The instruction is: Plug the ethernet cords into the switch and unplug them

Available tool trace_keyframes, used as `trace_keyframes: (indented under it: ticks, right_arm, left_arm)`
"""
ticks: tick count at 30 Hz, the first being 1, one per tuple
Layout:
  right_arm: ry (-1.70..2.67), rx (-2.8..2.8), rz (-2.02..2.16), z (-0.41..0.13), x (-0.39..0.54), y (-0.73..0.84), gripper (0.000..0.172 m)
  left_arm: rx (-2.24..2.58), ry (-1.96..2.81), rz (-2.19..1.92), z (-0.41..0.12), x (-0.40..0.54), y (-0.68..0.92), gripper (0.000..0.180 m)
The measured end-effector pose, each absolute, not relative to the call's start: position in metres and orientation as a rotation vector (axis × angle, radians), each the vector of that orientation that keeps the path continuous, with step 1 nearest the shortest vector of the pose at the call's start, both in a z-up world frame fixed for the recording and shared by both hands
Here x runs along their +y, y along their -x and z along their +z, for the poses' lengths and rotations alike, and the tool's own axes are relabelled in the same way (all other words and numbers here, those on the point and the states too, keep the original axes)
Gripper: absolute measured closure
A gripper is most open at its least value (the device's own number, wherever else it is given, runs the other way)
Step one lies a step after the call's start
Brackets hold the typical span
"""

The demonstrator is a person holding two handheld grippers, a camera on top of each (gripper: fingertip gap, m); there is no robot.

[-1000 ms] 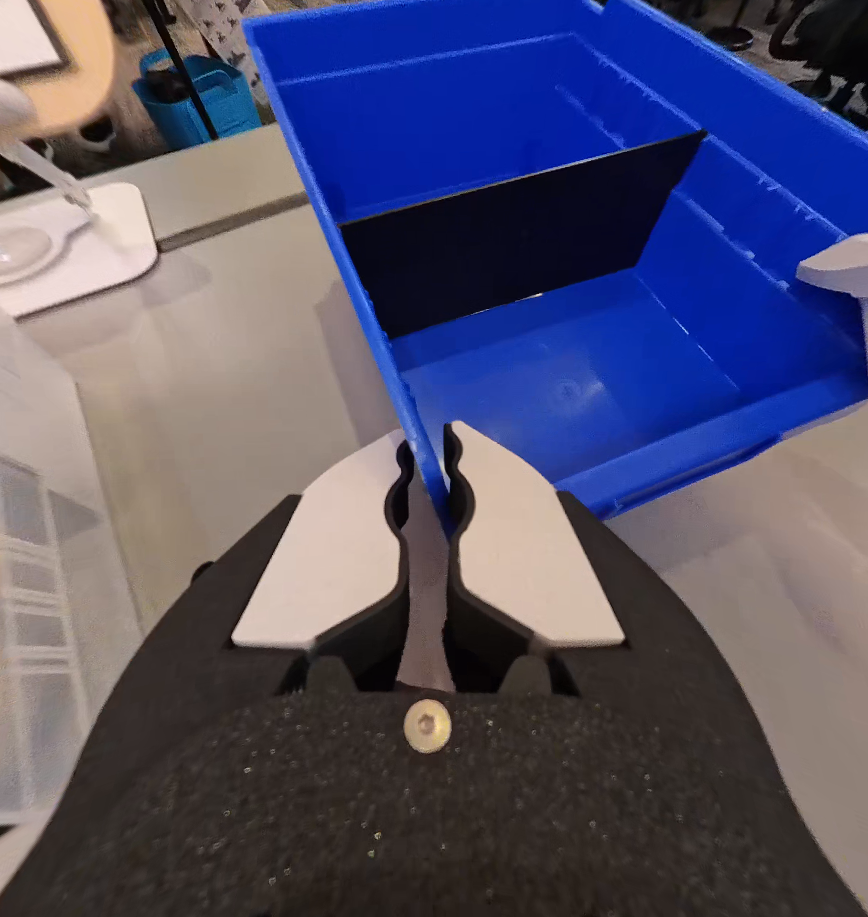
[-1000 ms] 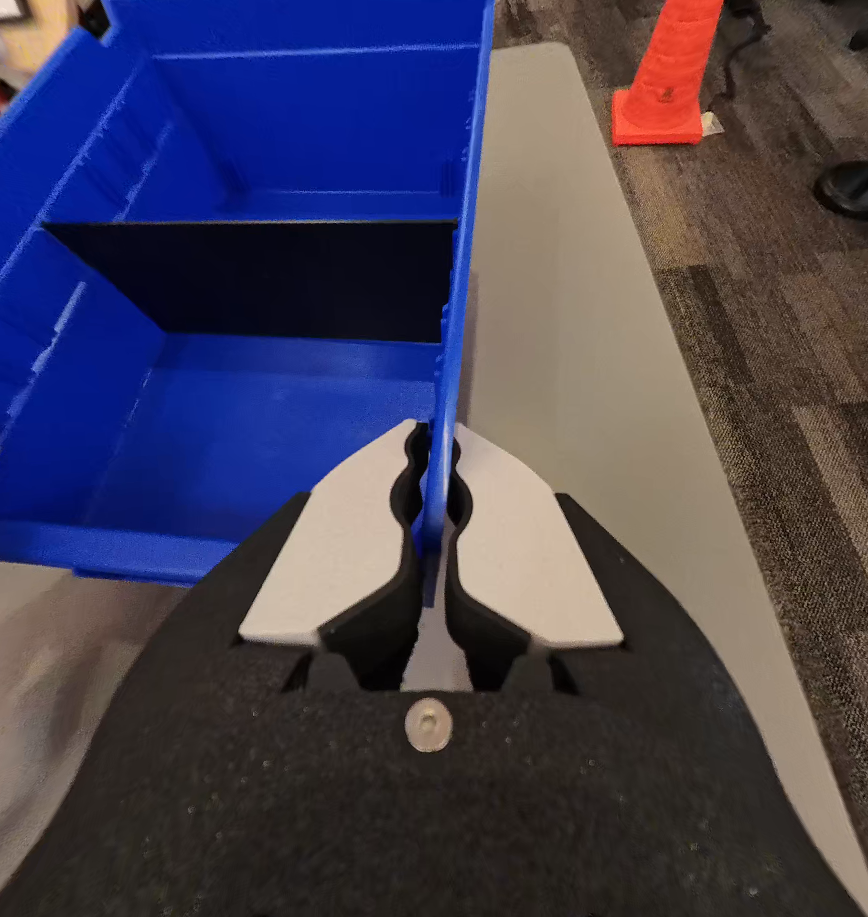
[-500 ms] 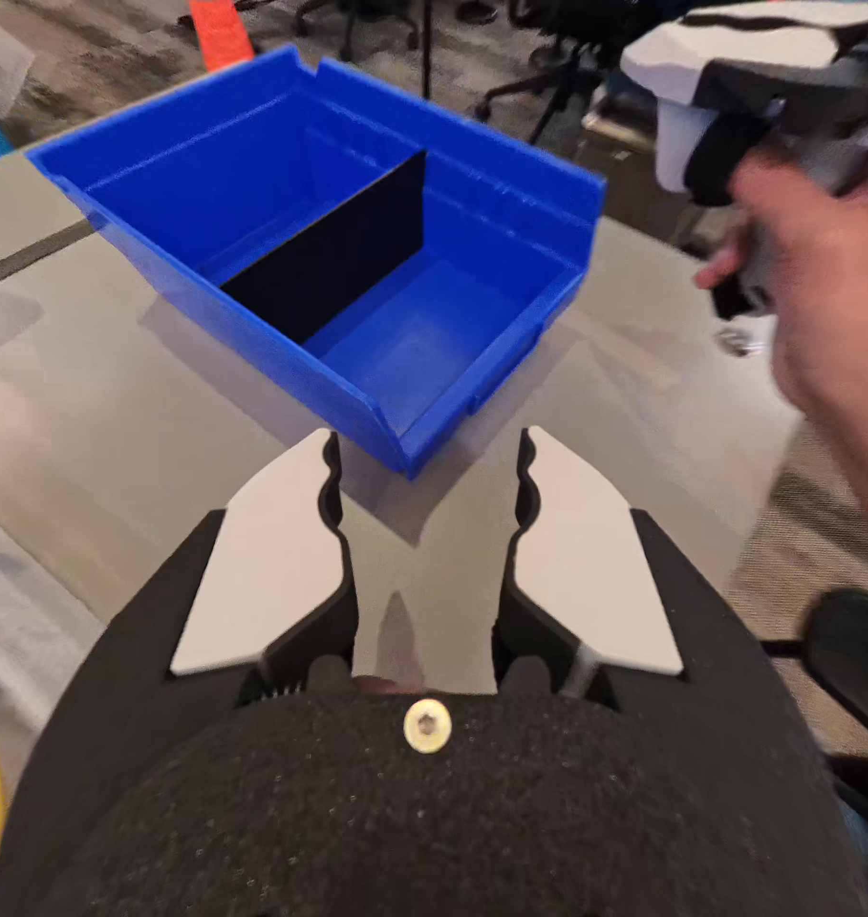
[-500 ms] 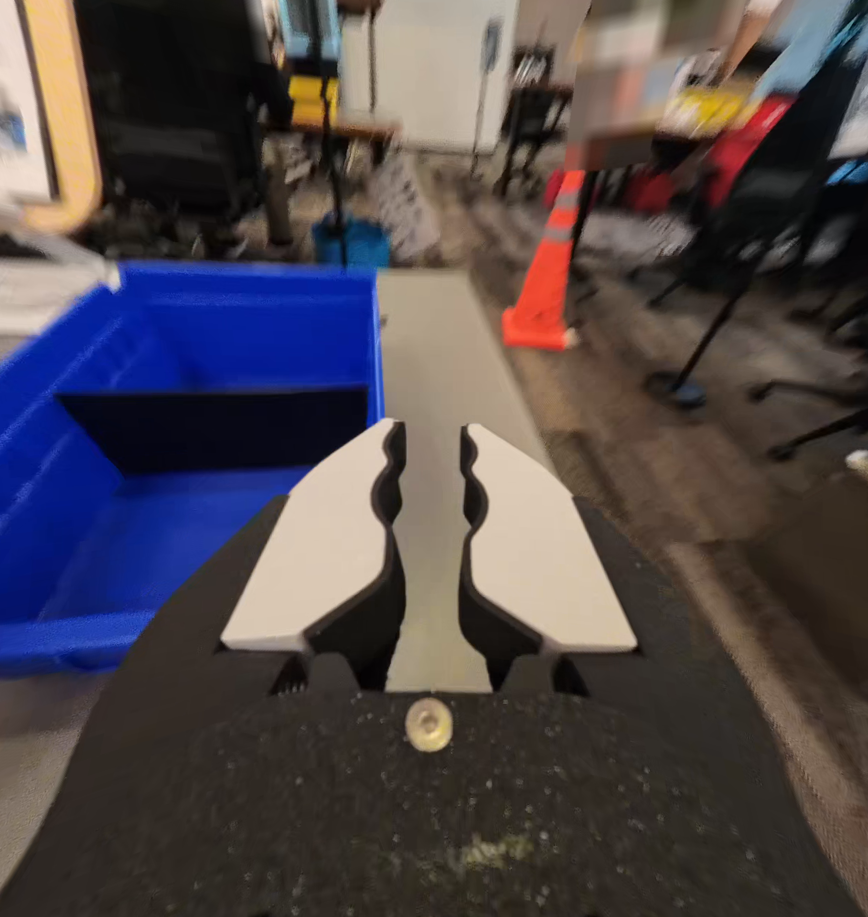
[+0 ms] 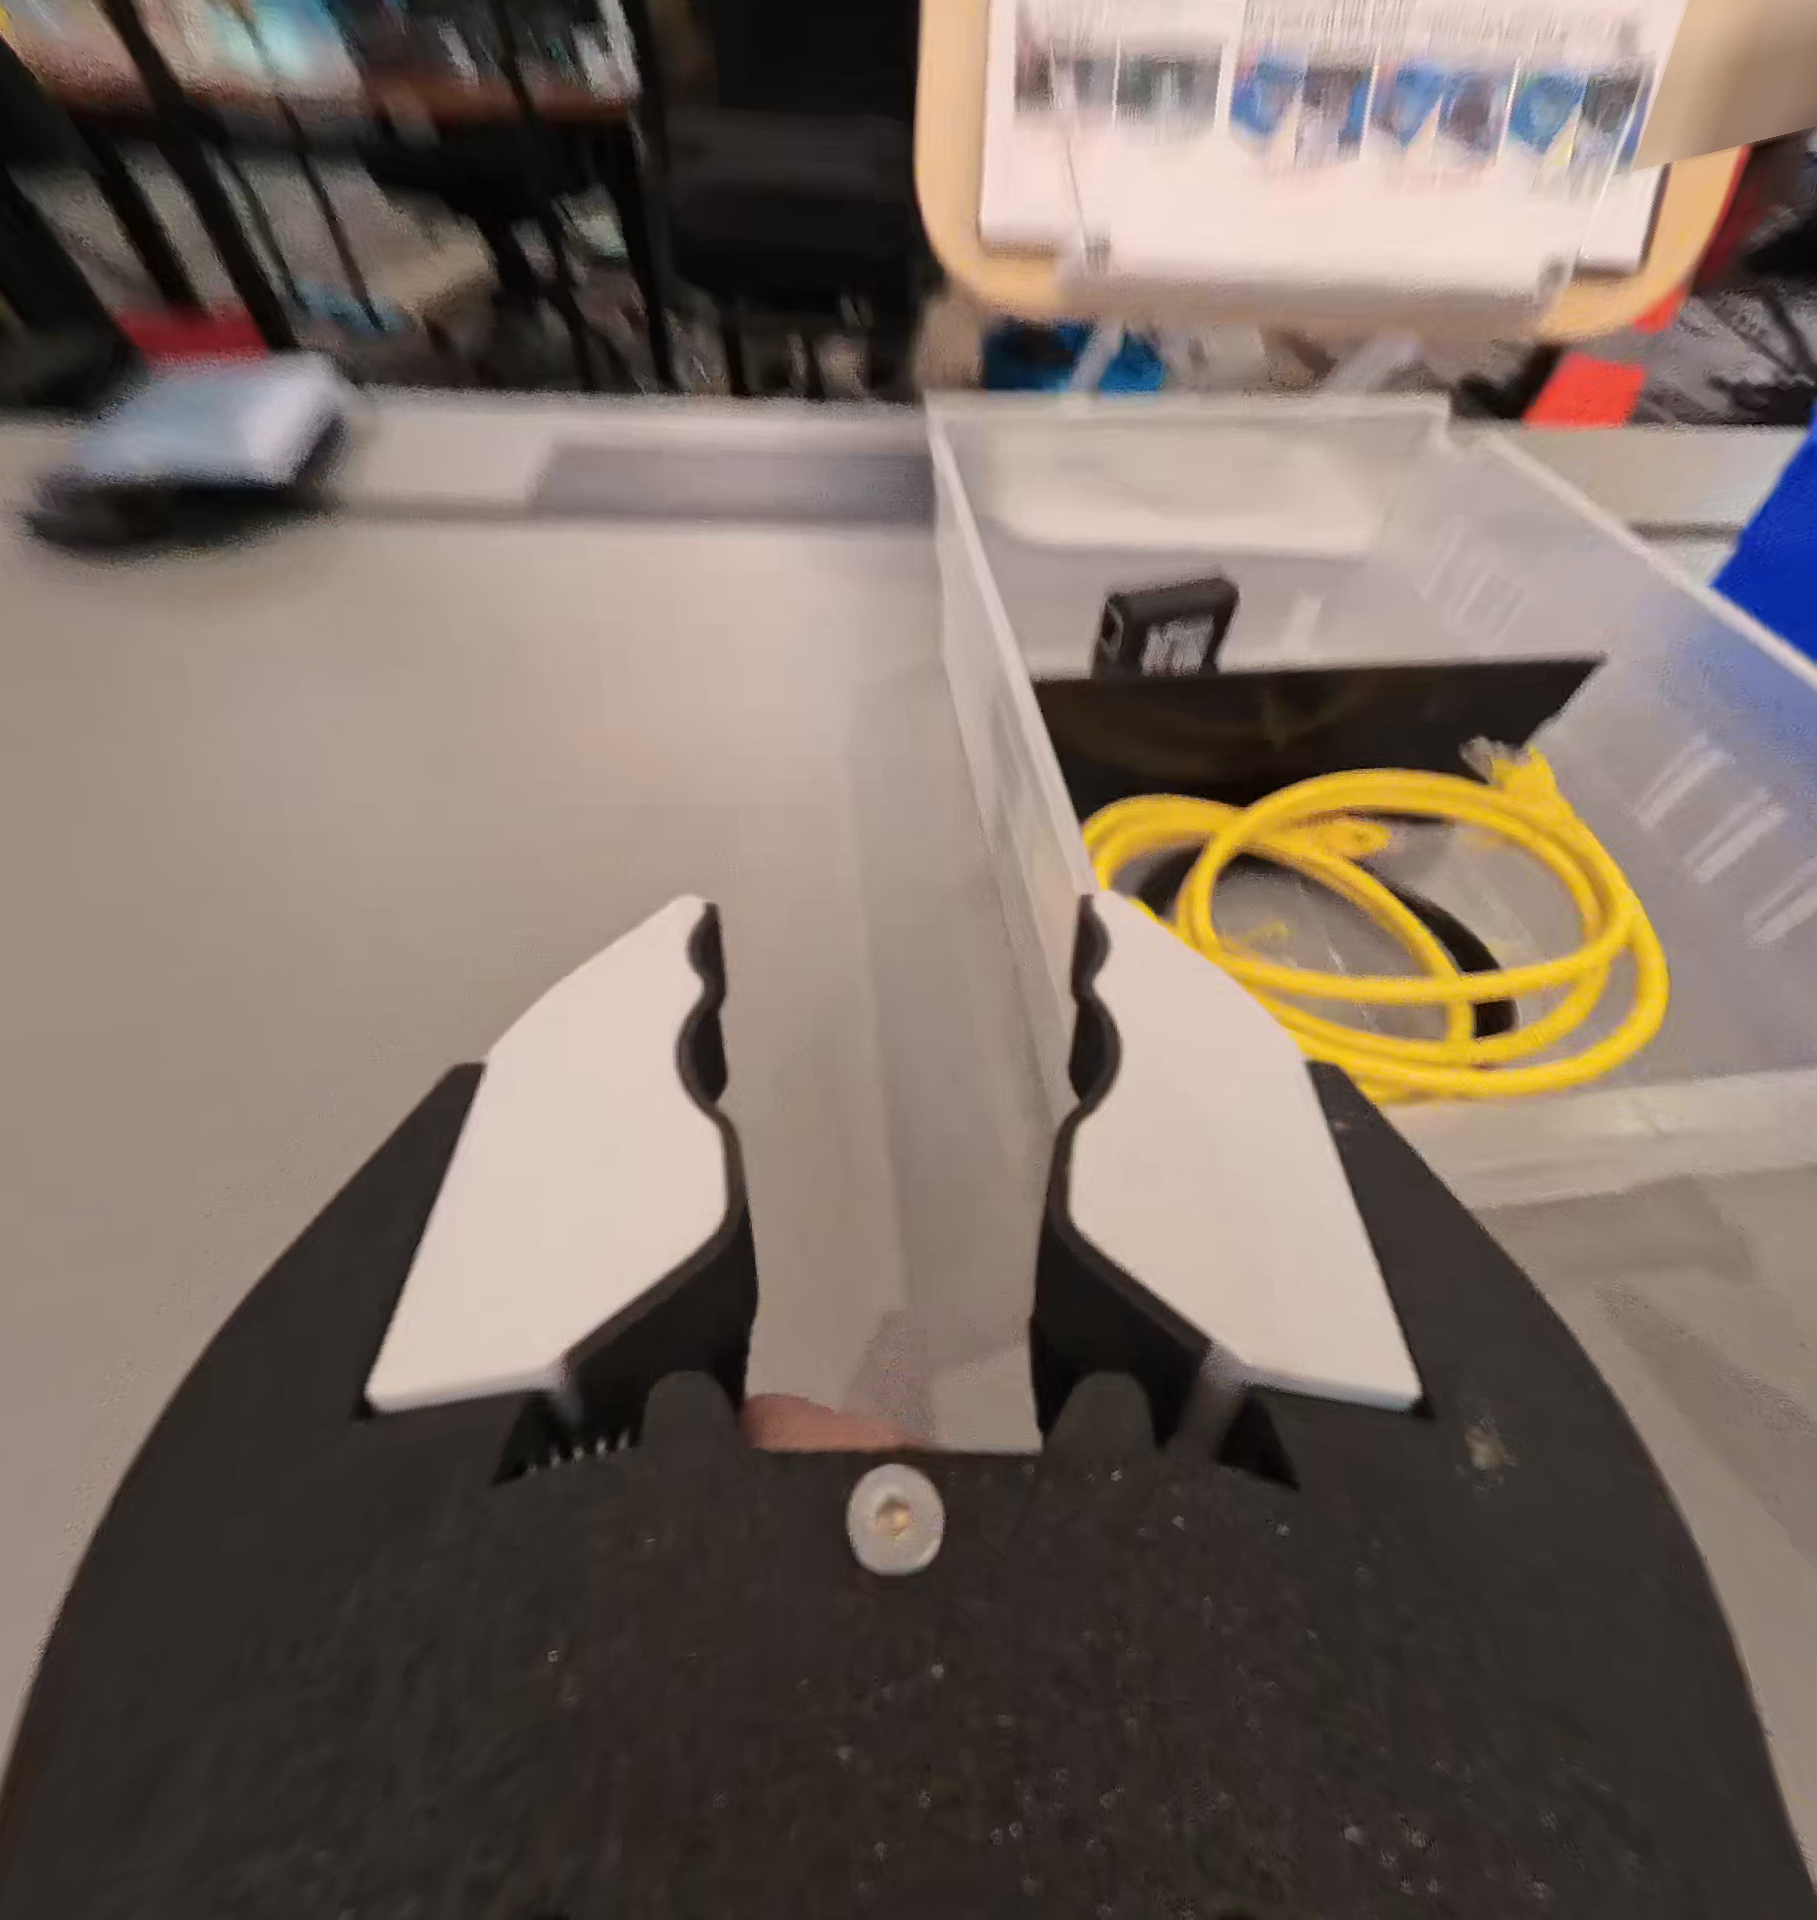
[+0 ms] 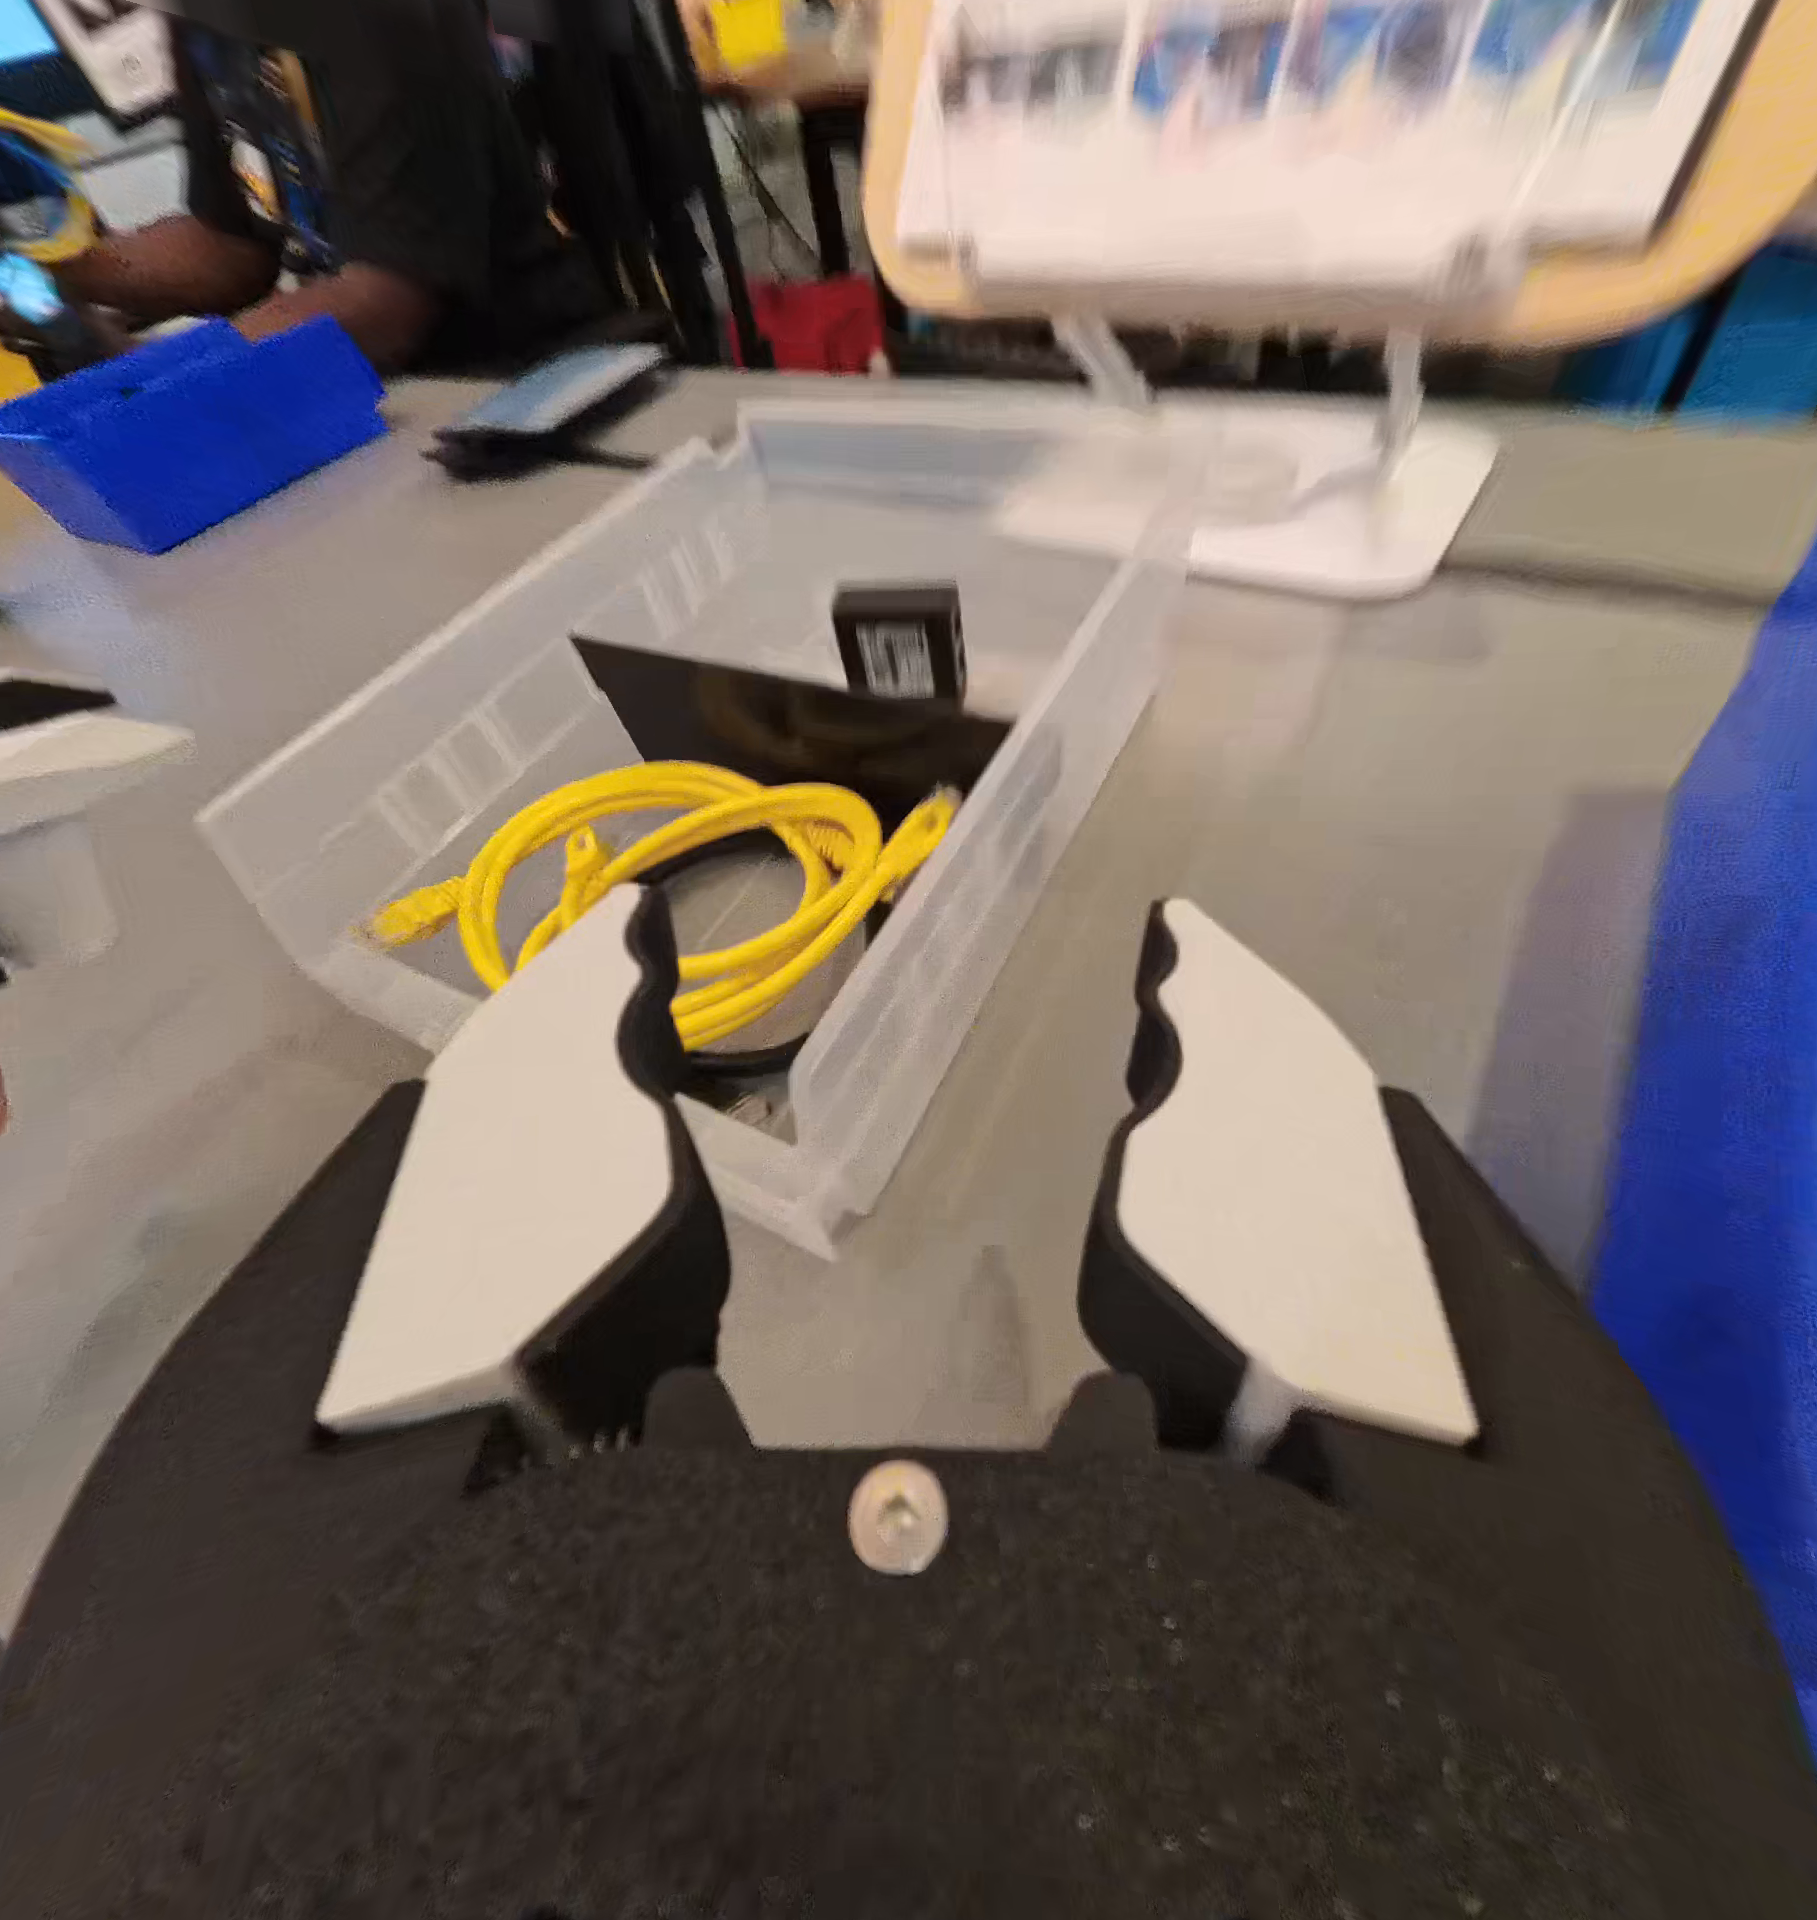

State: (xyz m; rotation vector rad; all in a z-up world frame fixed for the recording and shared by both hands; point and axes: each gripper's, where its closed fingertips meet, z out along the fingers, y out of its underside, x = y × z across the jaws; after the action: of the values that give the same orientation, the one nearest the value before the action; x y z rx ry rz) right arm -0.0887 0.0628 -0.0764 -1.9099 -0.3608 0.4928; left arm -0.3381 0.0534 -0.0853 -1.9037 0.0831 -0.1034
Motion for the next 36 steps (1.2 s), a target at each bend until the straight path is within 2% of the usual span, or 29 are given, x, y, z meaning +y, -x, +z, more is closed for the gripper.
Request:
trace_keyframes:
  ticks: [1,2,3,5,6,9,11,12,14,15,16,17,21,28,31,36]
  right_arm:
    - [1.959,-0.324,0.503,-0.092,0.066,0.095,0.089]
    - [1.983,-0.311,0.508,-0.102,0.069,0.101,0.09]
    - [1.991,-0.3,0.514,-0.11,0.07,0.106,0.093]
    - [2.025,-0.278,0.499,-0.123,0.072,0.112,0.113]
    - [2.024,-0.297,0.501,-0.126,0.072,0.117,0.117]
    - [2.013,-0.341,0.477,-0.131,0.073,0.127,0.116]
    - [2.024,-0.346,0.444,-0.135,0.076,0.127,0.117]
    - [2.023,-0.334,0.457,-0.135,0.076,0.127,0.118]
    - [2.03,-0.301,0.478,-0.135,0.077,0.126,0.122]
    - [2.038,-0.288,0.475,-0.134,0.077,0.124,0.128]
    - [2.053,-0.265,0.454,-0.134,0.076,0.118,0.142]
    - [2.069,-0.243,0.418,-0.133,0.077,0.111,0.154]
    - [2.113,-0.227,0.263,-0.134,0.078,0.111,0.163]
    - [1.978,-0.259,0.274,-0.092,0.1,0.198,0.166]
    - [1.975,-0.303,0.289,-0.082,0.11,0.258,0.162]
    - [2.124,-0.343,0.269,-0.114,0.112,0.34,0.161]
  left_arm:
    - [0.067,1.915,-0.199,-0.091,0.057,0.333,0.115]
    - [0.077,1.905,-0.28,-0.092,0.058,0.327,0.126]
    - [0.088,1.908,-0.314,-0.092,0.06,0.323,0.13]
    - [0.14,1.983,-0.292,-0.102,0.065,0.313,0.122]
    - [0.15,1.995,-0.291,-0.103,0.064,0.308,0.12]
    - [0.181,1.944,-0.294,-0.098,0.058,0.294,0.133]
    - [0.21,2.03,-0.275,-0.114,0.062,0.286,0.131]
    - [0.208,2.056,-0.277,-0.121,0.066,0.283,0.135]
    - [0.178,2.095,-0.237,-0.131,0.073,0.285,0.157]
    - [0.166,2.085,-0.22,-0.131,0.076,0.287,0.16]
    - [0.151,2.085,-0.207,-0.131,0.078,0.289,0.163]
    - [0.142,2.089,-0.201,-0.129,0.079,0.293,0.175]
    - [0.19,2.083,-0.121,-0.124,0.076,0.3,0.176]
    - [0.068,1.936,-0.029,-0.076,0.086,0.393,0.177]
    - [0.013,1.955,-0.076,-0.084,0.096,0.453,0.178]
    - [0.023,2.071,-0.081,-0.112,0.107,0.531,0.178]
